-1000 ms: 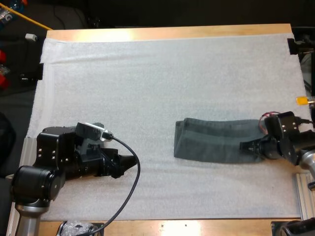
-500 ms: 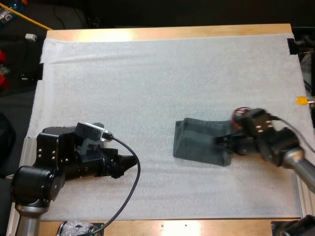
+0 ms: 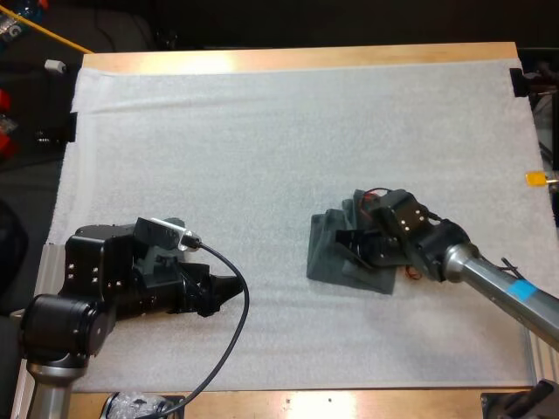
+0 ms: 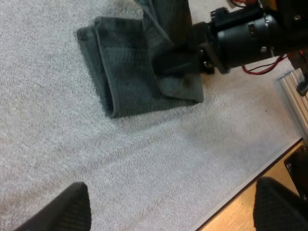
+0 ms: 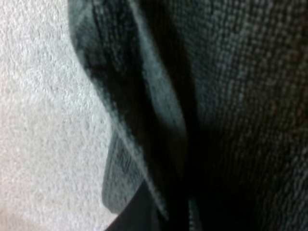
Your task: Pick towel from pile, fold and stack
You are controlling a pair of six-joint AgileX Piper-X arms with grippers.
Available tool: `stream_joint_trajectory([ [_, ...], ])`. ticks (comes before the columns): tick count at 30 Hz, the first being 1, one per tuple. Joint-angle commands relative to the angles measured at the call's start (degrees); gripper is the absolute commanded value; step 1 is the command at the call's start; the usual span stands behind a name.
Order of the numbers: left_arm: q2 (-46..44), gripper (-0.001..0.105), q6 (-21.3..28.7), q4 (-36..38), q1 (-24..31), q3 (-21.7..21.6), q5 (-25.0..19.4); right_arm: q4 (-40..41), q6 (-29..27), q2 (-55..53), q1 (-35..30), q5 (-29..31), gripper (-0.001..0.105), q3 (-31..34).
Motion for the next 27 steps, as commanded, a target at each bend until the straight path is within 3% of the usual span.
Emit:
stream_joint_trajectory([
  [1, -0.4, 0.067, 0.1, -0.5, 0.1, -0.3, -0.1, -0.8, 0.4, 0.7, 0.1, -1.6, 0.0, -0.7],
  [6, -0.4, 0.067, 0.4, -0.5, 0.1, -0.3, -0.1, -1.3, 1.5, 3.2, 0.1, -3.4, 0.0, -0.8],
  [9, -0.4, 0.067, 0.4, -0.5, 0.1, -0.3, -0.1, -1.3, 1.4, 4.0, 0.1, -3.2, 0.01, -0.8],
  [11, -0.4, 0.067, 0.4, -0.5, 0.1, -0.3, -0.1, -1.8, 1.4, 4.0, 0.1, -3.0, 0.033, -0.8],
  [12, -0.4, 0.067, 0.4, -0.5, 0.1, -0.3, -0.1, -2.2, 1.4, 4.0, 0.1, -3.0, 0.039, -0.8],
  [14, -0.4, 0.067, 0.4, -0.5, 0.1, -0.3, -0.1, -3.5, 1.4, 4.0, 0.1, -4.3, 0.063, -0.8],
  [16, -0.4, 0.067, 0.4, -0.5, 0.1, -0.3, -0.1, -4.1, 1.4, 3.7, 0.1, -6.4, 0.075, -0.8],
  [23, -0.4, 0.067, 0.4, -0.6, 0.1, -0.3, -0.1, -2.2, 2.8, 2.9, 0.1, -5.9, 0.075, -0.8],
  [27, -0.4, 0.067, 0.6, -0.6, 0.1, -0.3, -0.1, -5.7, 3.4, 2.9, 0.1, -6.8, 0.075, -0.8],
])
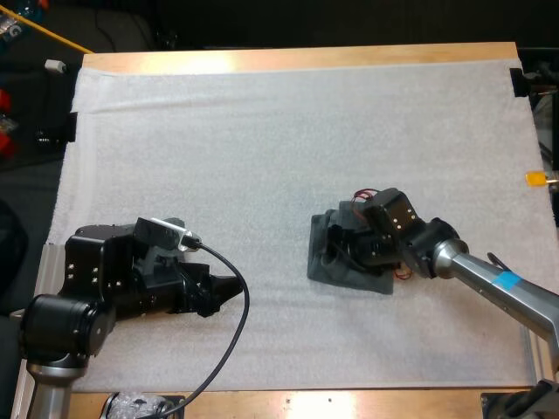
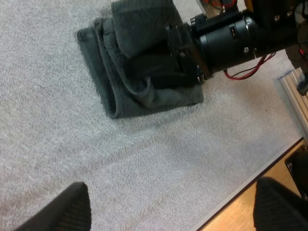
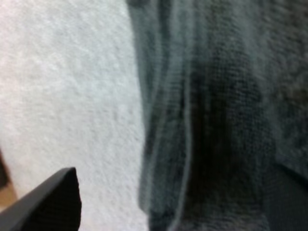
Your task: Pick towel from pile, fold and stack
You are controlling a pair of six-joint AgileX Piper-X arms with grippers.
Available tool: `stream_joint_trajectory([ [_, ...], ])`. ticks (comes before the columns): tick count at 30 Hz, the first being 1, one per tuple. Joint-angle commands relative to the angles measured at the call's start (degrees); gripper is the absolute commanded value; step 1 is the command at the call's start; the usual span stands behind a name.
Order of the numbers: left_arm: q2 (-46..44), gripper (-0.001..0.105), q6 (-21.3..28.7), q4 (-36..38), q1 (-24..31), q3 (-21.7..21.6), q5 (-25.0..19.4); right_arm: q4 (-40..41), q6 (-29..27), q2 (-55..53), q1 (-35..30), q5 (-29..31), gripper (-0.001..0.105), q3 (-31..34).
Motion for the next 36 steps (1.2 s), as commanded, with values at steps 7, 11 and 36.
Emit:
stream_joint_trajectory([
  [7, -0.4, 0.067, 0.3, -0.6, 0.1, -0.3, -0.1, -5.6, 3.5, 1.1, 3.7, -0.5, 0.075, -0.5],
  [11, -0.4, 0.067, 0.3, -0.6, 0.1, -0.3, -0.1, -6.1, 3.5, 2.9, 7.0, -0.5, 0.075, -0.5],
  [36, -0.3, 0.067, 1.2, -0.8, 0.1, -0.3, -0.1, 16.3, -12.3, -21.0, 7.9, 15.1, 0.071, -0.5],
])
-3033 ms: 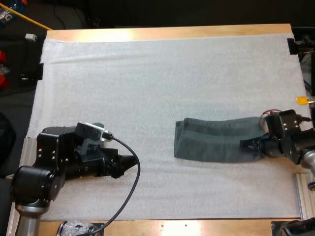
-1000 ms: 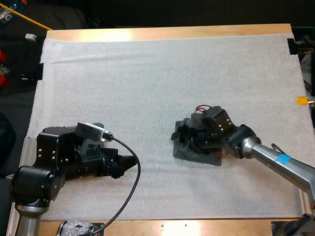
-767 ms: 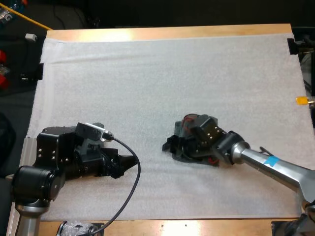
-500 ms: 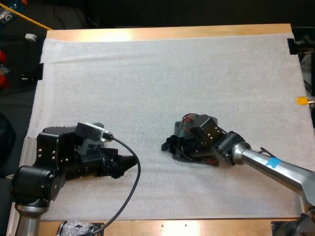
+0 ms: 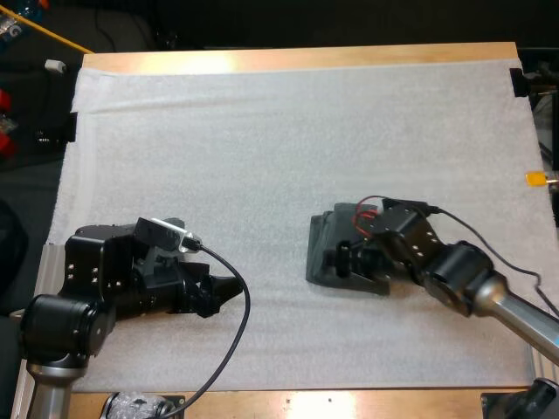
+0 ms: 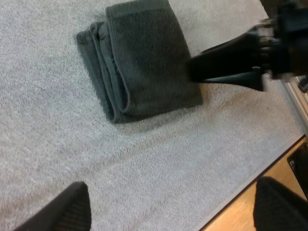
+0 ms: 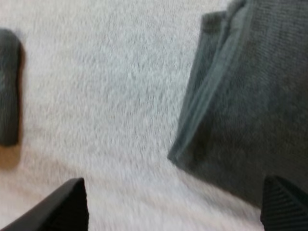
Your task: Pick towel from pile, fold and stack
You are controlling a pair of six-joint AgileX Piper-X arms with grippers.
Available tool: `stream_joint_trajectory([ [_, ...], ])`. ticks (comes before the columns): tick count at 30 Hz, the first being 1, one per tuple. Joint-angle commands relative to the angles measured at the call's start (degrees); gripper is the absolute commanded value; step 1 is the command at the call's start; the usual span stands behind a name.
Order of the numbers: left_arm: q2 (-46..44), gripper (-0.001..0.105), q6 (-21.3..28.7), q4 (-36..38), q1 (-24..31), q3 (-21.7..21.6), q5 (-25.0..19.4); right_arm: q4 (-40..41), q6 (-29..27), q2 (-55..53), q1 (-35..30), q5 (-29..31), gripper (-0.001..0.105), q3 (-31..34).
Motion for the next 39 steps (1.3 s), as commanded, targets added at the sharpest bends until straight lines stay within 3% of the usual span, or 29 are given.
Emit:
stream_joint_trajectory([
  [1, -0.2, 0.067, 0.2, -0.6, 0.1, -0.3, -0.1, 2.7, -2.0, -2.0, 0.1, 0.6, 0.071, -0.3],
  [9, -0.2, 0.067, 0.4, -1.6, 0.1, 0.6, -0.1, 12.8, -2.9, -13.1, 0.1, 1.4, 0.071, -0.3],
  [17, -0.2, 0.067, 0.0, -4.8, 0.1, 6.1, -0.1, 22.7, -2.3, -26.9, 0.1, 2.8, 0.071, -0.3],
  [23, -0.2, 0.067, -1.6, -9.7, 0.1, 8.8, -0.1, 23.0, -1.0, -35.8, 0.1, 1.8, 0.071, -0.3],
  [30, 2.1, 0.07, -5.6, -16.7, 0.1, 9.1, -0.7, 23.0, 0.5, -38.9, 0.1, 1.8, 0.071, -0.3],
  [39, 13.9, 0.07, -9.6, -23.0, -9.0, 9.1, -3.8, 23.0, 0.6, -38.9, 0.1, 1.8, 0.071, -0.3],
])
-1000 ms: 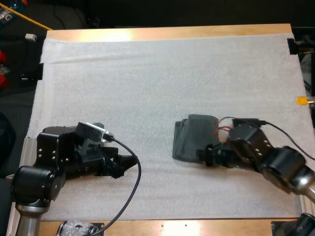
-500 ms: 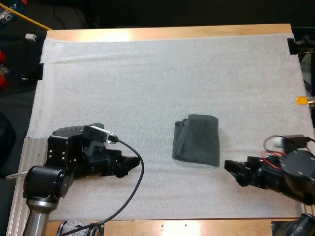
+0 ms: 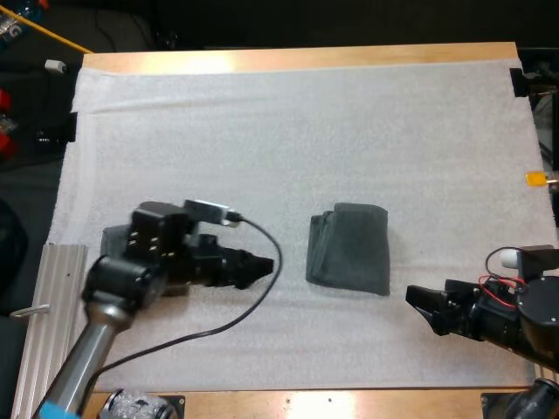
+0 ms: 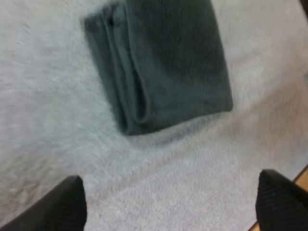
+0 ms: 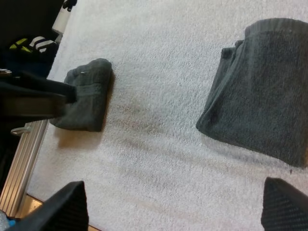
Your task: Pick towel from pile, fold and stack
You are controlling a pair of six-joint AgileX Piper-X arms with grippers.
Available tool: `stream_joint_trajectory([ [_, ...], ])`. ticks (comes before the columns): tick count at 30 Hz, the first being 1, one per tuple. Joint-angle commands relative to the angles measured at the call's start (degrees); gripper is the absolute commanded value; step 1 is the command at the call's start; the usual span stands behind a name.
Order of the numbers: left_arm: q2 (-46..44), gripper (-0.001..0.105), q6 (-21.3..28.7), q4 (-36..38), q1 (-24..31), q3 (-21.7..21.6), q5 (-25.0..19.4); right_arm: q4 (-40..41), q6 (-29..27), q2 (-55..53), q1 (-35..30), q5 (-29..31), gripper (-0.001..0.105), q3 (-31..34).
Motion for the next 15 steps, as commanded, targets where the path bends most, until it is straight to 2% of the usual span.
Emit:
stream_joint_trajectory([
  [1, 1.3, 0.07, -1.4, -2.4, -1.7, 0.0, -1.1, 0.4, 0.2, -0.1, 0.1, -0.1, 0.071, -0.3],
  [8, 10.3, 0.07, -7.0, -12.2, -9.1, 0.0, -3.3, 0.4, 0.7, -0.1, 0.1, -0.1, 0.071, -0.3],
  [15, 19.1, 0.07, -9.6, -17.1, -10.3, -1.1, -3.3, 0.4, 1.1, -0.1, 0.1, -0.2, 0.071, -0.3],
])
